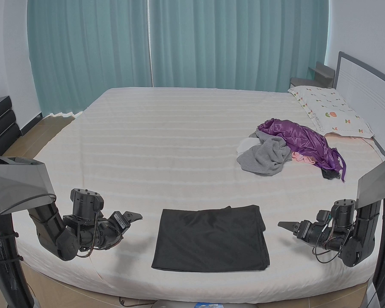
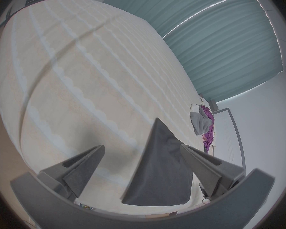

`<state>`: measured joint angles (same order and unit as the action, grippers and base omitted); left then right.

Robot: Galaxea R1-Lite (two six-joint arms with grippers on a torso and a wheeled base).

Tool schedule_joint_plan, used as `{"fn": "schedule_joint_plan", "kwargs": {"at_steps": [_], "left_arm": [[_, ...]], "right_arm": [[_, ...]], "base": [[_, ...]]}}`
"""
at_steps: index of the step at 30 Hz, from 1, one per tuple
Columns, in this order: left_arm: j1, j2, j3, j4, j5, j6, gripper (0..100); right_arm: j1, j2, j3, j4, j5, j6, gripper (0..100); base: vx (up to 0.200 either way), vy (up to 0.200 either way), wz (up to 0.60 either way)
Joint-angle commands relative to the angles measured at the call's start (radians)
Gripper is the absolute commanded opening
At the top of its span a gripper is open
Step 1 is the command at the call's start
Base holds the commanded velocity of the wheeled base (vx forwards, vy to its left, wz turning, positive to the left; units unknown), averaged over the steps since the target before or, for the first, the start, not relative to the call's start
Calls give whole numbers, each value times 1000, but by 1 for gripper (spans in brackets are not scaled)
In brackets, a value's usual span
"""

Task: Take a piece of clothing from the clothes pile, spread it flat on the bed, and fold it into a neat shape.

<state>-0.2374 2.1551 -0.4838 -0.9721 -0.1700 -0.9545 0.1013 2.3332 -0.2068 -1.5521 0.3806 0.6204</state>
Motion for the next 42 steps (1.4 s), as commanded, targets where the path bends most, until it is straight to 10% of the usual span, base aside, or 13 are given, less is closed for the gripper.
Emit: {"fn": "schedule_joint_plan", "kwargs": {"at_steps": [1, 37, 38, 42], "left_arm": [[-5, -3, -7, 0, 1, 3, 100], [-141, 350, -657, 286, 132, 221, 100], [-141, 353, -661, 286, 135, 221, 0], [-141, 362, -661, 276, 184, 221, 0]], "right_arm": [[3, 8, -36, -14, 1, 50, 100], [32, 87, -89, -14, 3, 177, 100], [32, 87, -89, -14, 1, 177, 100], [37, 89, -109, -14, -5, 177, 100]], "base": [[0, 0, 0], [0, 0, 0], [0, 0, 0], [0, 0, 0]]}}
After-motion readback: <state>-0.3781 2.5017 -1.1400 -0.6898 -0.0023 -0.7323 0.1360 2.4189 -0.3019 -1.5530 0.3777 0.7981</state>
